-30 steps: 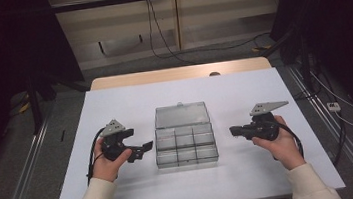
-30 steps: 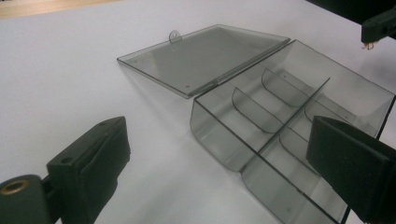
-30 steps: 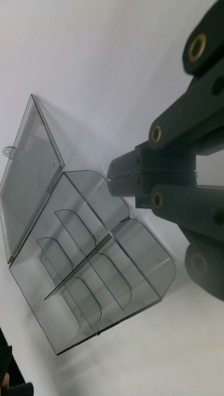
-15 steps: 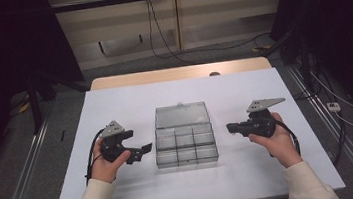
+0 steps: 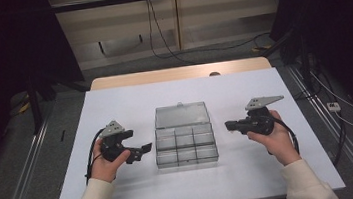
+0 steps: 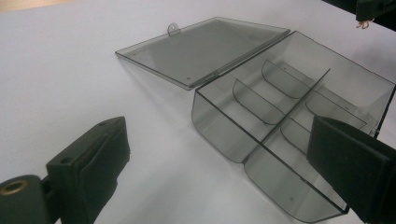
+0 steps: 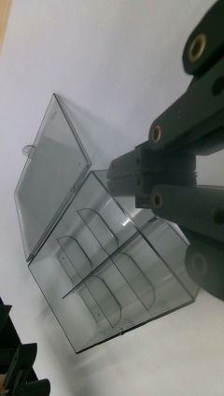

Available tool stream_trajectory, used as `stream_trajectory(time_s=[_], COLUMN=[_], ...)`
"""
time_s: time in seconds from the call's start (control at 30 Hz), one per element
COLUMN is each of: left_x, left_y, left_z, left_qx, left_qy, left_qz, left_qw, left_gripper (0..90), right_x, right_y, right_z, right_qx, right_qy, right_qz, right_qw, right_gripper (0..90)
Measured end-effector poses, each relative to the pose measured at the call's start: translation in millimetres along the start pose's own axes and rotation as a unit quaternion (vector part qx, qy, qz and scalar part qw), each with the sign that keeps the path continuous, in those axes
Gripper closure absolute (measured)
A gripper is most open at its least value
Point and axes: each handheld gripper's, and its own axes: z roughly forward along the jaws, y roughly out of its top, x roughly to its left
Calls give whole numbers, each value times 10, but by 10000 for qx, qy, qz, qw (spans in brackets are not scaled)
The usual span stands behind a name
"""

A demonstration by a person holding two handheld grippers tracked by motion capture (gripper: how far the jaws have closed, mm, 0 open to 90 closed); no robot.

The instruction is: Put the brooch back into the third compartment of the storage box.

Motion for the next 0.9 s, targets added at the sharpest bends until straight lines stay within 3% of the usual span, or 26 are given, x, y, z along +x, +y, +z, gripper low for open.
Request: stream_trajectory(time_s=[0.9], left_x=[-18], left_y=[-38], left_z=[-19], left_qx=[68], left_qy=[-13], left_qz=[-1], left_qw=[10000], left_gripper=[59], right_x=[27], right_y=[90], right_z=[71], right_qx=[-49], right_qy=[61], right_qz=[-73], right_qw=[9999], right_gripper=[900])
